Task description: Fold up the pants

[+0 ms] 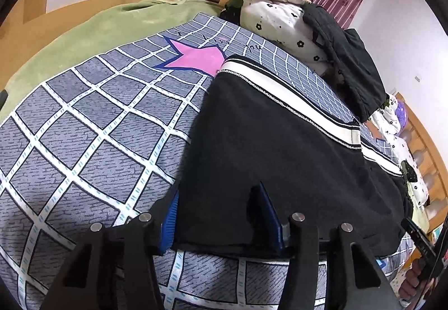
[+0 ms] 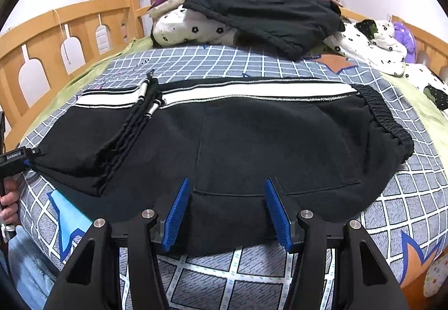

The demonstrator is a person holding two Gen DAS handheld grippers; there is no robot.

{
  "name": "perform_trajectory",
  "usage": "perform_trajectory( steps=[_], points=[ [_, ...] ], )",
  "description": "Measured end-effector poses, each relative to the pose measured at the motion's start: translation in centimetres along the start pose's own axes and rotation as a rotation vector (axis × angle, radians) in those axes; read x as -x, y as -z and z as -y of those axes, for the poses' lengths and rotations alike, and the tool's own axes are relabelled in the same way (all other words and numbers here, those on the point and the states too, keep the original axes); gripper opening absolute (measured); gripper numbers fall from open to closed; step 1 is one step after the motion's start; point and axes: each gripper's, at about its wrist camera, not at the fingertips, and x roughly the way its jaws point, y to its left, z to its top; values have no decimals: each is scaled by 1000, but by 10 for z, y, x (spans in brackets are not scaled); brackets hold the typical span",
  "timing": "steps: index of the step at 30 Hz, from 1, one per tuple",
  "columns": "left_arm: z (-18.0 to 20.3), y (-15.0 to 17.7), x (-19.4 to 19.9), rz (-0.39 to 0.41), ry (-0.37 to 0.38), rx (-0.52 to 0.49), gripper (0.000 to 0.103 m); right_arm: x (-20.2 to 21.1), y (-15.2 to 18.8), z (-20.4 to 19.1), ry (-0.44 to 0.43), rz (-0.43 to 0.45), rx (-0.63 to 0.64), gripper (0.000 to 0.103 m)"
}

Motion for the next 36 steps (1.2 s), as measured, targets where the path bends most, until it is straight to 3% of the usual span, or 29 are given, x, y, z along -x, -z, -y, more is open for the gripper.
perform_trajectory(
  steps=[9,11,13,17,21,28,33,36],
  points=[
    [-10,-1,-1,-20,86,62,52,-43,-2,30,24,-72,-83,55],
    [-10,-5,-3,-36,85,81,52,-47,2,34,6,-46,-107,57],
    [-10,-9,-3,-50,57,101,34,-47,1,33,15,-44,-91,58],
    [7,-21,12,-31,22,67,19,-45,-4,33,13,-54,-95,58],
    [62,-35,41,74,-60,-85,17,-34,-5,44,-1,-52,-119,58],
    [180,-42,60,143,36,-274,17,-5,-11,71,-3,-3,-124,58],
    [262,-8,34,87,180,-394,17,15,-15,104,34,4,-130,58],
    [295,17,-2,-2,246,-400,16,22,-10,119,56,-5,-132,58]
  ],
)
